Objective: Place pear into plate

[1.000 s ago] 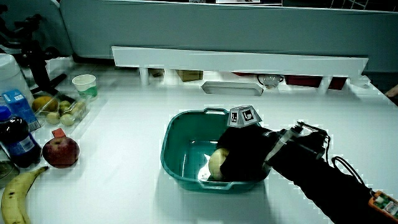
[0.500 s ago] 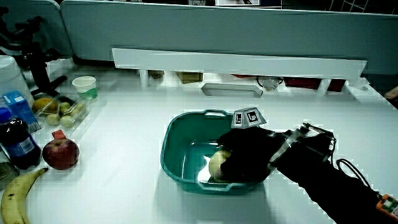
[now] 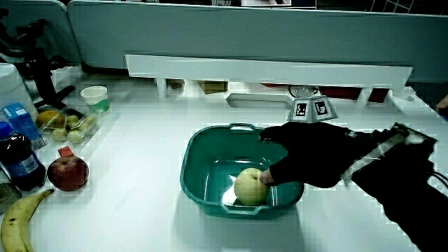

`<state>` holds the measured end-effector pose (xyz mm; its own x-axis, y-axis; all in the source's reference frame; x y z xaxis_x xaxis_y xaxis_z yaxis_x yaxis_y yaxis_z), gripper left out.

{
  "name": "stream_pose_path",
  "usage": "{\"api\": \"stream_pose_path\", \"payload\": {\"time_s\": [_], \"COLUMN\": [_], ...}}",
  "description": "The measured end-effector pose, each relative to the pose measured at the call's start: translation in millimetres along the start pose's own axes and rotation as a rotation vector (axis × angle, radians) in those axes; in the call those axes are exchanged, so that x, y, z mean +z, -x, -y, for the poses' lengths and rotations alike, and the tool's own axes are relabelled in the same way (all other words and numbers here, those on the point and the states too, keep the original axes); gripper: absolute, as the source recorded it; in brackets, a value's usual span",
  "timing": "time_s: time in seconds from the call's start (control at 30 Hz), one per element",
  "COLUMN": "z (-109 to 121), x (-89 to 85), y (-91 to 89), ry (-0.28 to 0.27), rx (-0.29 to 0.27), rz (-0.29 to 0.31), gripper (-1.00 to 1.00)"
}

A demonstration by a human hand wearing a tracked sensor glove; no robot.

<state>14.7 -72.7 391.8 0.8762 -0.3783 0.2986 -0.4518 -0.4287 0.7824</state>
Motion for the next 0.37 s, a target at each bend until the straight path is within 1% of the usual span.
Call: {"api": "stream_pose_path", "payload": {"time_s": [0.07,0.1,0.17,0.23,0.33,0.37], "z": [3.1,11.8,29.1,52.3,79.0,87.6], "x": [-6.7,-7.3,-7.5,-7.6,-7.1,-6.5], "y": [-10.2,-10.4,-11.8,-8.8,-8.7,-7.6], "ry": [-0.021,-0.014,-0.129,0.003,-0.074,-0.166], "rx": [-0.158,-0.146,-0.166,-0.095,-0.028,-0.027], "rz": [0.079,0.088,0.157,0.125,0.152,0.191], "gripper": [-1.0,-1.0,-1.0,-1.0,-1.0,-1.0]}}
